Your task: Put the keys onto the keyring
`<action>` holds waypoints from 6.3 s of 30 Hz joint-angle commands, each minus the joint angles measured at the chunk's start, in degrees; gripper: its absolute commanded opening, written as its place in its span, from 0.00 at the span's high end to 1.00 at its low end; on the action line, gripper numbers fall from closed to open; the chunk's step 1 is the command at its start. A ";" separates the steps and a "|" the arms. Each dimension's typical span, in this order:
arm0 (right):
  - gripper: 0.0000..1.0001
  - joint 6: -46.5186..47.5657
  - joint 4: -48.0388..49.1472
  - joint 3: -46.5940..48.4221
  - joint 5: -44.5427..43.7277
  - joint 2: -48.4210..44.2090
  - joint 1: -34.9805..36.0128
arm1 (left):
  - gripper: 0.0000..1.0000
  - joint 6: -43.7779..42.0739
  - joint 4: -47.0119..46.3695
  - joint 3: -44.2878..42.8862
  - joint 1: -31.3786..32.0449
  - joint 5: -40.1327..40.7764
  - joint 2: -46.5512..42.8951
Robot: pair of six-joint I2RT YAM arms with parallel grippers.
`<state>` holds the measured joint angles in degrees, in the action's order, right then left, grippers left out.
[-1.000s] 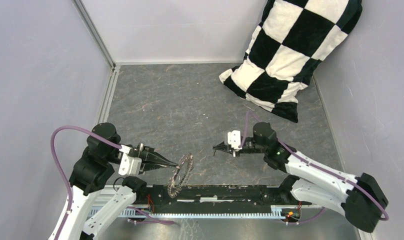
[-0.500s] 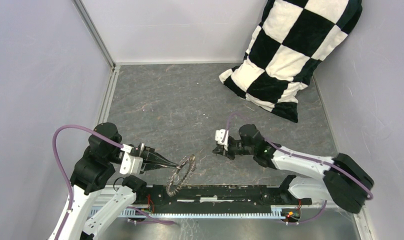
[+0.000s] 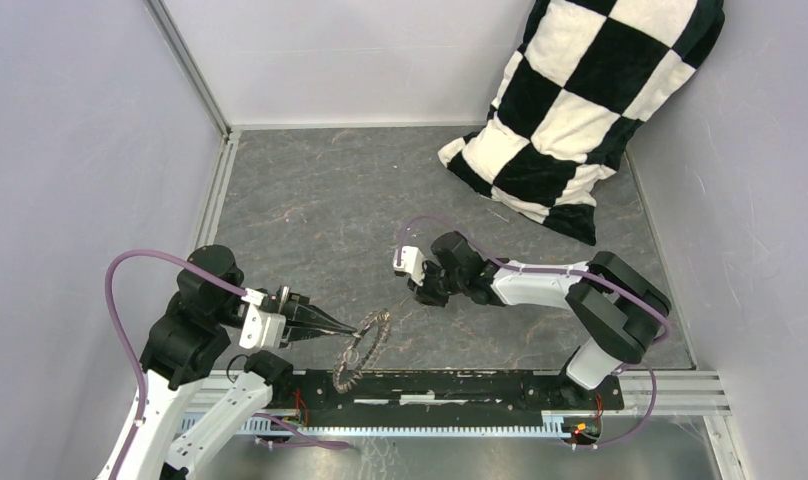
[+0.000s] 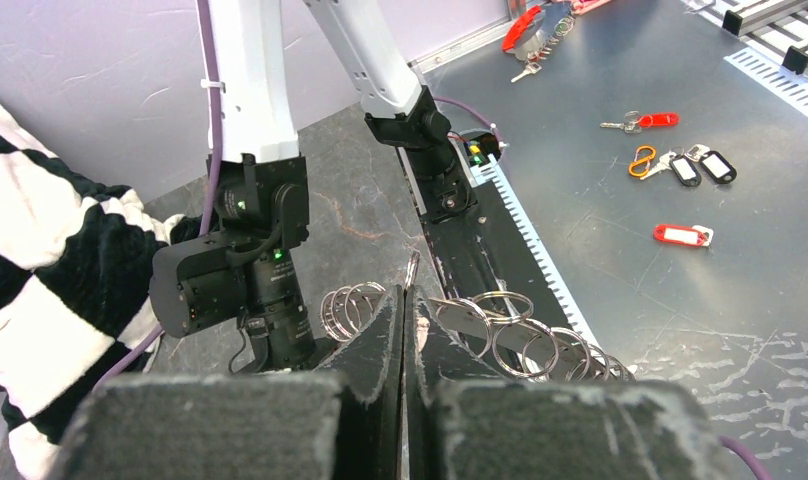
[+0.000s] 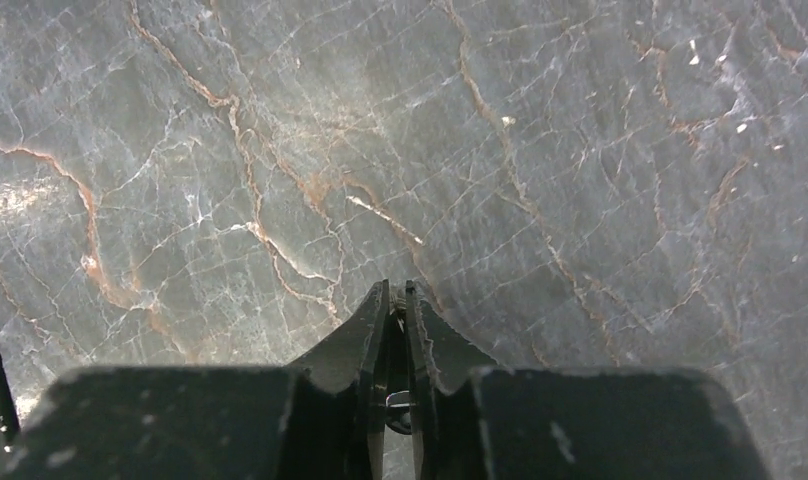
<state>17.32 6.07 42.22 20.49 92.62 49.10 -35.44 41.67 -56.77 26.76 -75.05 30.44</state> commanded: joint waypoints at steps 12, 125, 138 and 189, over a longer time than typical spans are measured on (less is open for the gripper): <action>0.52 4.52 -7.32 3.69 -2.79 -4.00 -0.23 | 0.98 -1.75 -0.97 -2.52 0.13 -0.45 0.06; 0.68 -8.71 6.77 -2.05 -4.11 -1.17 0.28 | 0.98 -2.79 -1.68 -4.13 0.13 3.13 -0.73; 0.74 -9.06 6.76 -1.61 -5.09 -0.42 1.17 | 0.98 -2.18 -1.57 -4.27 0.14 3.11 -0.55; 0.99 21.68 -18.30 13.62 -9.01 -41.43 25.44 | 0.98 12.78 -12.15 -1.91 0.13 -8.34 11.25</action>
<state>39.05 -10.26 51.77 12.99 50.74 73.45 -25.65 31.00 -55.99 26.76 -81.08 41.17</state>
